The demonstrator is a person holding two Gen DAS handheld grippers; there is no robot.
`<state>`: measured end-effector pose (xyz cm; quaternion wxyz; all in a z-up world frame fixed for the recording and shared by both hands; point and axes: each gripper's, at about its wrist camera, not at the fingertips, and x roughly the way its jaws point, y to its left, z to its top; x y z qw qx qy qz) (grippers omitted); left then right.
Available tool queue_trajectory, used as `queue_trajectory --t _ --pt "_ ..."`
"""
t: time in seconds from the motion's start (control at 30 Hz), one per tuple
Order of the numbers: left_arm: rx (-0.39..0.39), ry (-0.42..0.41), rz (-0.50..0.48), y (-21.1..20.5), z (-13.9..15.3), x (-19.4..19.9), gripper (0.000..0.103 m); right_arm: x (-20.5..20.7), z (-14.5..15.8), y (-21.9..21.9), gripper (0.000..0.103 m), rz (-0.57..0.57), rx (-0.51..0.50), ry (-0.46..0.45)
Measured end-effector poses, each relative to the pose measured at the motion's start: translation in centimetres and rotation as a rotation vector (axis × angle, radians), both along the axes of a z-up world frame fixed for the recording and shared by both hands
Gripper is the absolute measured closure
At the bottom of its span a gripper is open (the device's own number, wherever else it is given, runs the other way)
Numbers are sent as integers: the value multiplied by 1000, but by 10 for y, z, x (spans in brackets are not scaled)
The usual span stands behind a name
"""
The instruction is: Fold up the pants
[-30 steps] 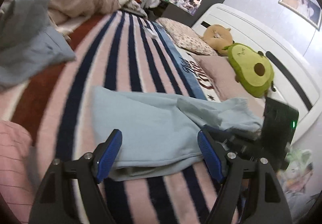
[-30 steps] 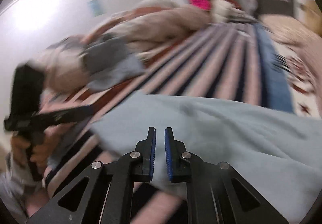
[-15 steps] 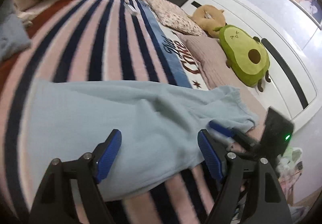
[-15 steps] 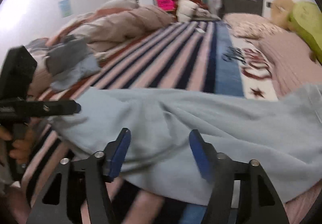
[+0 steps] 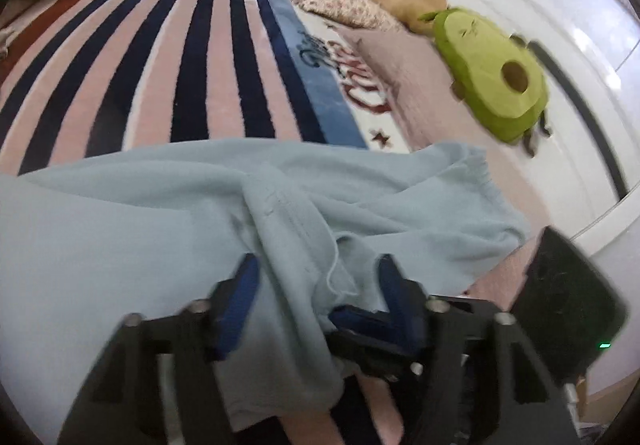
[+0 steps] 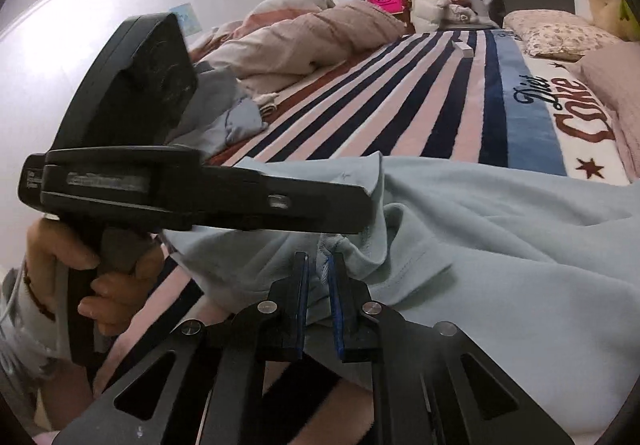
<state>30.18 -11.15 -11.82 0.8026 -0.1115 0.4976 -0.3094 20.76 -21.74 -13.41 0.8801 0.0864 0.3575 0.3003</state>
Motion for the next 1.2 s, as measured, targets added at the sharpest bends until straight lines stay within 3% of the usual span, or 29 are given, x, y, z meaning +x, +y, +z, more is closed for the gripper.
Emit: queue_trajectory --t 0.1,0.13,0.17,0.33,0.4,0.47,0.57,0.67,0.73,0.77,0.8,0.83,0.97,1.2 --pt "67 -9 4 -7 -8 -1 70 -4 1 -1 98 47 44 5" --pt "86 -13 18 -5 -9 0 85 -5 1 0 98 58 48 10" --pt "94 -15 29 -3 -9 0 92 -6 0 1 98 66 45 18" --pt "110 -85 51 11 3 -8 95 -9 2 -9 92 52 26 19" --pt "117 -113 68 21 13 -12 95 -11 9 -20 72 10 29 -8" --pt "92 -125 64 33 21 -17 95 -10 14 -29 65 -35 30 -29" --pt "50 -113 51 41 25 -18 95 1 12 -33 46 -68 47 4" --pt "35 -133 65 45 28 -21 95 16 4 -23 46 20 115 95" --pt "0 -118 59 48 27 -20 95 22 0 -15 49 72 166 142" --pt "3 -119 53 48 27 -20 95 25 -1 -10 63 82 172 148" --pt "4 -125 49 49 28 -21 95 25 -1 -8 89 86 167 144" --pt "3 -133 45 50 30 -21 95 26 0 -4 100 95 154 136" --pt "32 -176 95 67 42 -23 95 26 9 -2 102 5 38 66" --pt "16 -226 172 96 62 -25 95 33 23 -30 102 -140 -51 7"
